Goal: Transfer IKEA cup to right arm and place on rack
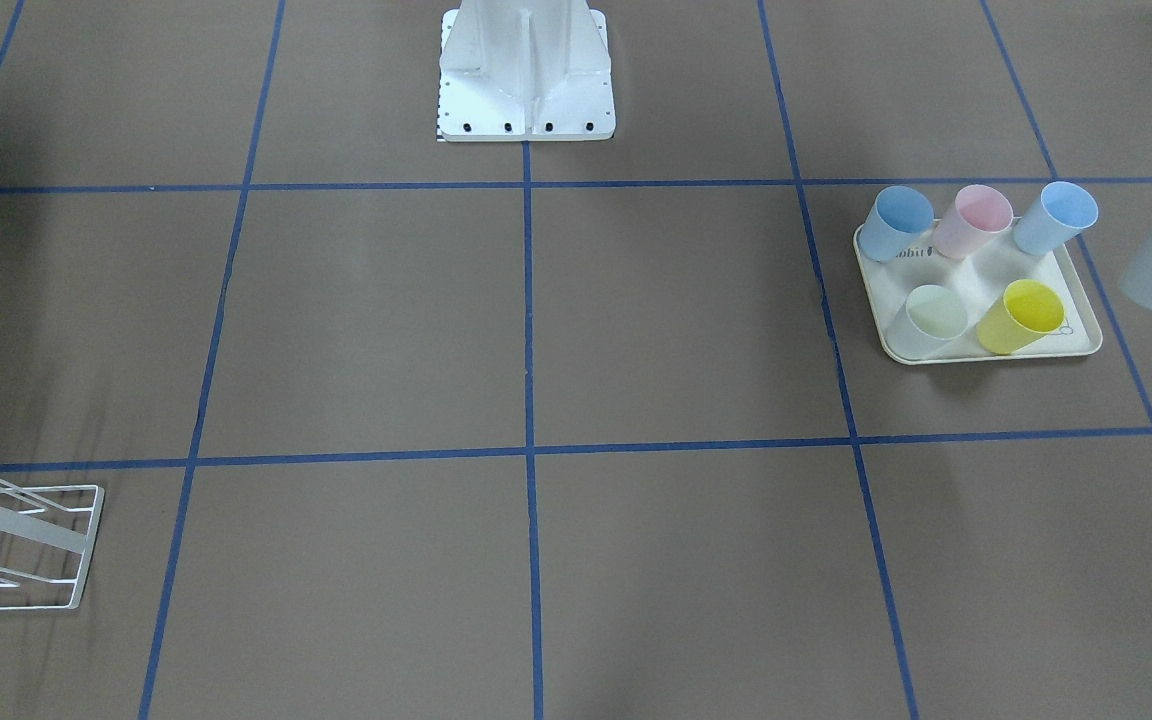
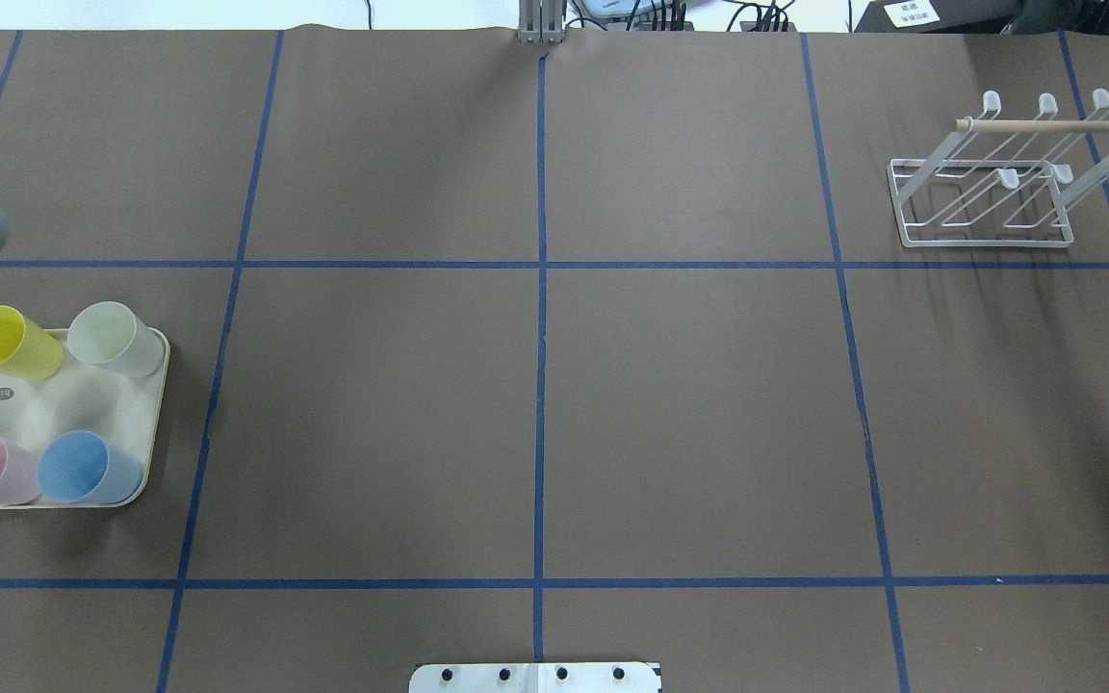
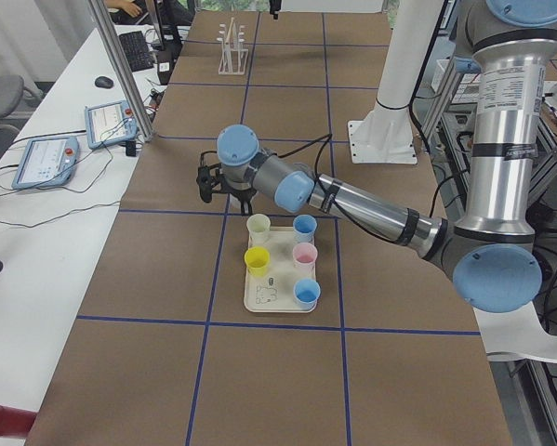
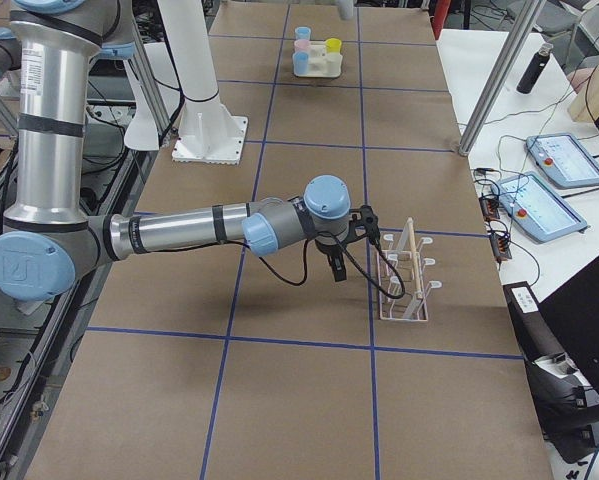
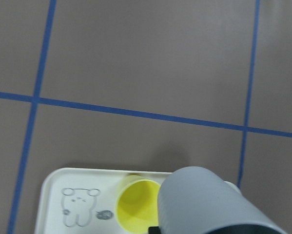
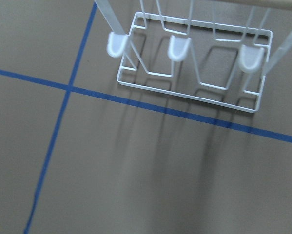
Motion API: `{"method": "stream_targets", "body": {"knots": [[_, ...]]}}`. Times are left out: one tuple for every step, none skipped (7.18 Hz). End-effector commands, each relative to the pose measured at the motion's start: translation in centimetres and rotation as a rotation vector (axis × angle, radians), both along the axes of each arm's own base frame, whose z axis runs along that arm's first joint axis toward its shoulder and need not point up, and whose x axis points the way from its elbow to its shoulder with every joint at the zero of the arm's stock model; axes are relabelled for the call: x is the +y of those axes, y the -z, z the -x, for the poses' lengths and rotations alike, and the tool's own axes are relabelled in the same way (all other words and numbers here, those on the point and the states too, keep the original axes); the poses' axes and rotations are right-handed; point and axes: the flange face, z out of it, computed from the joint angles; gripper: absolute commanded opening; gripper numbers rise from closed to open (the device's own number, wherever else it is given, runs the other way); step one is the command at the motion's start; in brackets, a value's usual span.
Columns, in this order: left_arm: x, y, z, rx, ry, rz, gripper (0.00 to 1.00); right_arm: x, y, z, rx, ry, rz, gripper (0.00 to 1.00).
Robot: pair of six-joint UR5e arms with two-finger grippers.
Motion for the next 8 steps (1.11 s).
{"method": "stream_targets", "body": {"knots": [[-0.5,12.6,-9.7,0.112,0.045,0.223,0.0,-0.4,7.0,7.3,-0.207,-0.082,0.077,0.99],[0.2,16.5,-14.0,0.134,0.085,0.28,0.0,-0.9,11.4,11.0,-0.303,-0.076,0.113,0.99],[1.4,19.2,-17.5,0.171,0.076,0.327,0.0,-1.5,15.0,12.8,-0.365,-0.081,0.162,0.99],[3.3,21.5,-20.4,0.22,0.068,0.355,0.0,-1.3,18.1,15.9,-0.413,-0.052,0.195,0.99],[5.2,23.7,-24.5,0.263,0.105,0.287,0.0,-1.2,22.2,19.3,-0.461,-0.047,0.212,0.99],[7.0,25.8,-26.6,0.377,0.14,0.333,0.0,-0.4,26.9,22.9,-0.528,-0.047,0.275,0.99],[6.8,26.1,-26.7,0.522,0.179,0.368,0.0,0.8,30.2,26.1,-0.591,-0.052,0.369,0.99],[6.4,25.5,-27.1,0.635,0.189,0.396,0.0,2.4,31.4,28.3,-0.668,-0.043,0.416,0.98]]}}
